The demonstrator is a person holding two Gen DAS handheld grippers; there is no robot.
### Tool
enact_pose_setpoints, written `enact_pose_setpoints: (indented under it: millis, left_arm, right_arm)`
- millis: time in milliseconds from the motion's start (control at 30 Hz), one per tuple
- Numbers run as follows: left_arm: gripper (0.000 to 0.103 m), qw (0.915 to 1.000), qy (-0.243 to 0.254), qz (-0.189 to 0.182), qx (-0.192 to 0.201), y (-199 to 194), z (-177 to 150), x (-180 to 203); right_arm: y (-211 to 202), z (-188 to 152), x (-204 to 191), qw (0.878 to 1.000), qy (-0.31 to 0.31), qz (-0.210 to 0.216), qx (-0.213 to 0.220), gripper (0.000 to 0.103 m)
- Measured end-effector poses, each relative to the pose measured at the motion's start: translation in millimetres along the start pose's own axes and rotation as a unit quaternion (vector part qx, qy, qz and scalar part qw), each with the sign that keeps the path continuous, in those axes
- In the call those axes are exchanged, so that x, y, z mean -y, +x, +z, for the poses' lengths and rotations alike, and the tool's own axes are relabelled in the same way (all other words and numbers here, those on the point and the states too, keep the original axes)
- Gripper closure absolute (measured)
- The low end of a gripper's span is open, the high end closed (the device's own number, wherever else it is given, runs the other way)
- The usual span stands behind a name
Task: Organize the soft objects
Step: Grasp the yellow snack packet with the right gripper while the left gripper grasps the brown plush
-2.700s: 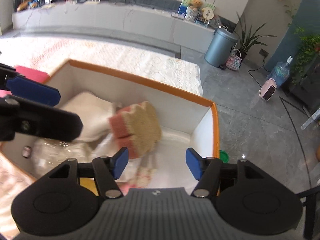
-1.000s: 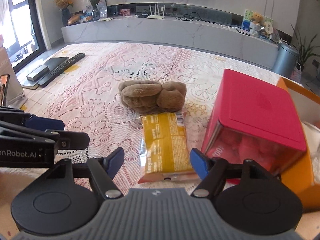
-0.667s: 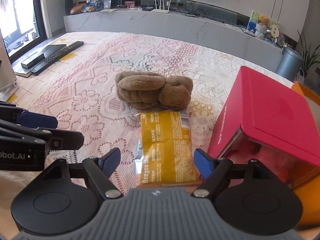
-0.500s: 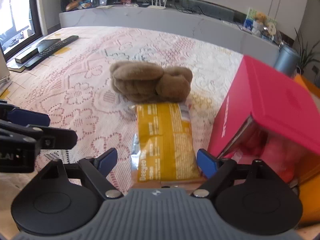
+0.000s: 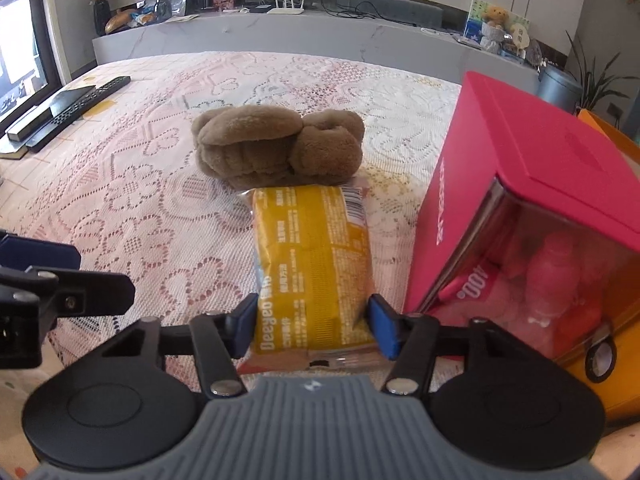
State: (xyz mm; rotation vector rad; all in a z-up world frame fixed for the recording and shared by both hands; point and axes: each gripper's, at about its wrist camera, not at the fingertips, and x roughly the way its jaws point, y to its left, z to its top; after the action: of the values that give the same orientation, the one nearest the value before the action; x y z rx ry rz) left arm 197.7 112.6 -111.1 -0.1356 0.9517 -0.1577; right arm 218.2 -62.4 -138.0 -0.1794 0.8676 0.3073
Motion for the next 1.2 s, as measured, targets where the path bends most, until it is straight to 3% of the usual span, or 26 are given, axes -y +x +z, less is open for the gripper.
enact_pose_setpoints:
  millis: [133,367,533,833,1200]
  left_arm:
    - [0.036,0.9999,-0.001,-0.007,0.009,-5,-1,1]
    - [0.037,0.9985,0.0,-0.023,0.05,-24,-4,5]
    - [0.037,0.9964,0.005,-0.031,0.078,-40,0,5]
    - [0.036,0.9894,0.087,-0.027,0.113,-44,31,21]
    - [0.035,0.9689,0.233,0.023,0.081,23,60,53]
  right_arm:
    - [-8,0,-2,1.0,-0.011,0.004,0.008,0.058]
    - [-42,3,-4,0.999,-0.016,0.043,0.024,0.059]
    - [-76,11,4,0.997,-0.021,0.043,0.054,0.059]
    - [-90,51,26,0.995,-0.025,0.031,0.087,0.059]
    - [-48,96,30,0.996,-0.041,0.043,0.064,0.058]
